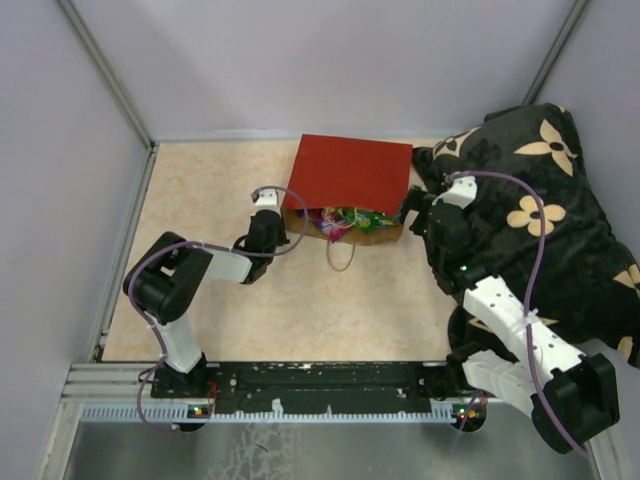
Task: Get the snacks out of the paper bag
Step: Adjust the paper bag at the center of the board.
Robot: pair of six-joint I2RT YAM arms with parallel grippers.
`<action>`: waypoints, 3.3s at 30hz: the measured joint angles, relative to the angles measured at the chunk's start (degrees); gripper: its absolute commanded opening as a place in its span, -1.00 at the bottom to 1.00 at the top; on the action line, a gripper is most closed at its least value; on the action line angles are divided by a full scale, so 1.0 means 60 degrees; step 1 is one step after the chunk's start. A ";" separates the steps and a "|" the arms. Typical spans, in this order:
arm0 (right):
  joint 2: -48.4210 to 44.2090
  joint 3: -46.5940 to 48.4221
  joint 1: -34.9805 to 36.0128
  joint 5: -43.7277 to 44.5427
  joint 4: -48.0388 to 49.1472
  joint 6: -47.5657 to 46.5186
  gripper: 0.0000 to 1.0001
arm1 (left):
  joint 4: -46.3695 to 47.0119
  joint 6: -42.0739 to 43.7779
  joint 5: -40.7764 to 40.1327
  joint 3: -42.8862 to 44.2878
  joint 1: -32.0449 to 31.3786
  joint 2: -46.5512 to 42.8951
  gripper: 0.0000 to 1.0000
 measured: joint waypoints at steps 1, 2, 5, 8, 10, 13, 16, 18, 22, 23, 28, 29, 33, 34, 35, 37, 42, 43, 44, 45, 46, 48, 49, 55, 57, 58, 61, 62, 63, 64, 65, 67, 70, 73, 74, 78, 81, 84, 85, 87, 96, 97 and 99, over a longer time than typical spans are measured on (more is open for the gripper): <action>0.0051 0.0000 0.0313 0.0382 -0.0029 -0.0069 0.98 | -0.0178 -0.0146 -0.0091 -0.0004 0.0000 0.0015 -1.00; 0.0124 0.0000 0.0568 0.0557 -0.0033 -0.0124 0.98 | -0.0266 -0.0222 -0.0120 -0.0022 0.0000 0.0015 -1.00; 0.0568 0.0007 0.1865 0.1351 0.0025 -0.0397 0.92 | -0.0306 -0.0470 -0.0193 -0.0215 0.0000 0.0015 -1.00; 0.1016 -0.0051 0.3217 0.1741 0.0433 -0.0597 0.76 | -0.0226 -0.0623 -0.0248 -0.0452 0.0000 0.0007 -0.94; 0.1067 -0.0321 0.3821 0.1741 0.1075 -0.0590 0.66 | -0.0073 -0.0648 -0.0171 -0.0634 0.0000 -0.0080 -0.49; 0.1067 -0.0947 0.4484 0.1679 0.2240 -0.0484 0.62 | 0.0076 -0.0612 0.0127 -0.1133 0.0000 -0.0419 0.55; 0.1180 -0.1588 0.5166 0.1891 0.3406 -0.0357 0.62 | 0.0481 -0.0583 0.0550 -0.1963 0.0004 -0.1086 0.81; 0.1468 -0.1887 0.5763 0.2167 0.4164 -0.0328 0.63 | 0.0543 -0.0568 0.0834 -0.2430 0.0011 -0.1610 0.84; 0.2237 -0.2204 0.6349 0.2739 0.5136 -0.0299 0.75 | 0.0448 -0.0532 0.1275 -0.2543 0.0011 -0.2178 0.86; 0.2379 -0.2204 0.6353 0.2871 0.5220 -0.0310 0.77 | 0.0426 -0.0532 0.1392 -0.2568 0.0011 -0.2339 0.86; 0.2954 -0.2091 0.6335 0.3639 0.5125 -0.0601 0.79 | 0.0561 -0.0725 0.2208 -0.2965 -0.0127 -0.3045 0.91; 0.2965 -0.2084 0.6335 0.3745 0.5082 -0.0681 0.79 | 0.0583 -0.0758 0.2259 -0.3016 -0.0182 -0.3045 0.91; 0.2393 -0.1858 0.6335 0.3865 0.4138 -0.1668 0.85 | 0.0372 -0.0801 0.2167 -0.3031 -0.0313 -0.3038 0.92; 0.2138 -0.1683 0.6335 0.3810 0.3738 -0.2011 0.89 | 0.0215 -0.0790 0.2040 -0.2943 -0.0321 -0.3020 0.92; 0.1865 -0.1384 0.6335 0.3763 0.3224 -0.2408 0.94 | 0.0055 -0.0780 0.1887 -0.2798 -0.0321 -0.2958 0.93; 0.1461 -0.0579 0.6335 0.3778 0.2226 -0.3231 0.98 | -0.0193 -0.0750 0.1552 -0.2415 -0.0321 -0.2728 0.93; 0.0790 0.0794 0.6204 0.4109 0.0528 -0.5034 0.98 | -0.0423 -0.0506 0.0896 -0.1413 -0.0321 -0.2000 0.94; 0.0721 0.0874 0.6065 0.4040 0.0255 -0.5151 0.98 | -0.0459 -0.0423 0.0831 -0.1257 -0.0321 -0.1887 0.94; 0.0678 0.0998 0.5683 0.3738 -0.0244 -0.5162 0.98 | -0.0510 -0.0342 0.0776 -0.1086 -0.0321 -0.1774 0.94; 0.0670 0.1086 0.5242 0.3501 -0.0601 -0.5085 0.98 | -0.0565 -0.0277 0.0739 -0.0929 -0.0321 -0.1683 0.92; 0.0663 0.1111 0.4666 0.3118 -0.0878 -0.4972 0.98 | -0.0656 -0.0182 0.0696 -0.0729 -0.0321 -0.1577 0.90; 0.0619 0.1064 0.3439 0.2320 -0.1293 -0.4659 0.98 | -0.0801 -0.0058 0.0670 -0.0448 -0.0317 -0.1453 0.85; 0.0572 0.0991 0.2991 0.2065 -0.1381 -0.4524 0.98 | -0.0885 0.0004 0.0670 -0.0277 -0.0302 -0.1388 0.82; 0.0579 -0.0168 0.2178 0.0976 -0.0652 -0.4040 0.93 | -0.0973 0.0149 0.0838 0.0033 -0.0149 -0.1155 0.78; 0.0892 -0.0747 0.2011 0.0729 0.0018 -0.3960 0.81 | -0.0965 0.0219 0.0896 0.0029 -0.0080 -0.1071 0.76; 0.1118 -0.1002 0.1883 0.0656 0.0324 -0.3901 0.76 | -0.0962 0.0262 0.0929 0.0018 -0.0058 -0.1035 0.74; 0.1818 -0.1581 0.1519 0.0692 0.1282 -0.3789 0.60 | -0.0922 0.0426 0.0951 0.0018 -0.0018 -0.0969 0.70; 0.2018 -0.1694 0.1450 0.0725 0.1559 -0.3785 0.54 | -0.0878 0.0481 0.0947 0.0015 -0.0011 -0.0947 0.66; 0.2229 -0.1774 0.1388 0.0754 0.1938 -0.3781 0.48 | -0.0827 0.0543 0.0943 0.0015 0.0033 -0.0929 0.62; 0.2473 -0.1840 0.1337 0.0780 0.2433 -0.3781 0.42 | -0.0776 0.0597 0.0947 0.0015 0.0062 -0.0914 0.55; 0.2659 -0.1872 0.1311 0.0783 0.2838 -0.3796 0.34 | -0.0736 0.0652 0.0951 0.0015 0.0080 -0.0903 0.50; 0.3027 -0.1880 0.1213 0.0787 0.3614 -0.3792 0.27 | -0.0670 0.0707 0.0962 0.0015 0.0153 -0.0896 0.39; 0.3475 -0.1876 0.1027 0.0776 0.4492 -0.3799 0.08 | -0.0532 0.0896 0.0962 0.0015 0.0299 -0.0896 0.11; 0.3763 -0.1865 0.0878 0.0736 0.5064 -0.3789 -0.34 | -0.0517 0.1100 0.0998 0.0029 0.0375 -0.0892 -0.25; 0.3836 -0.1858 0.0834 0.0718 0.5169 -0.3767 -0.47 | -0.0535 0.1180 0.1045 0.0069 0.0401 -0.0874 -0.38; 0.3960 -0.1854 0.0736 0.0652 0.5319 -0.3508 -0.87 | -0.0670 0.1421 0.1268 0.0506 0.0404 -0.0674 -0.98; 0.3982 -0.1836 0.0721 0.0637 0.5391 -0.3198 -1.00 | -0.0962 0.1577 0.1402 0.1118 0.0448 -0.0408 -1.00; 0.4215 -0.1566 0.0688 0.0725 0.5293 -0.2881 -1.00 | -0.1344 0.1639 0.1559 0.1861 0.0608 0.0044 -1.00; 0.4353 -0.1384 0.0637 0.0750 0.5195 -0.2761 -1.00 | -0.1490 0.1657 0.1628 0.2164 0.0685 0.0240 -1.00; 0.4656 -0.0965 0.0484 0.0787 0.4921 -0.2517 -1.00 | -0.1730 0.1694 0.1770 0.2696 0.0831 0.0568 -1.00; 0.5625 0.0495 -0.0244 0.0831 0.3840 -0.1410 -0.95 | -0.2925 0.2157 0.2113 0.5013 0.1075 0.1905 -1.00; 0.5661 0.0579 -0.0273 0.0841 0.3741 -0.1337 -0.95 | -0.3002 0.2208 0.2109 0.5180 0.1075 0.2000 -1.00; 0.5676 0.0652 -0.0299 0.0849 0.3595 -0.1220 -0.93 | -0.3056 0.2331 0.2102 0.5351 0.1093 0.2113 -1.00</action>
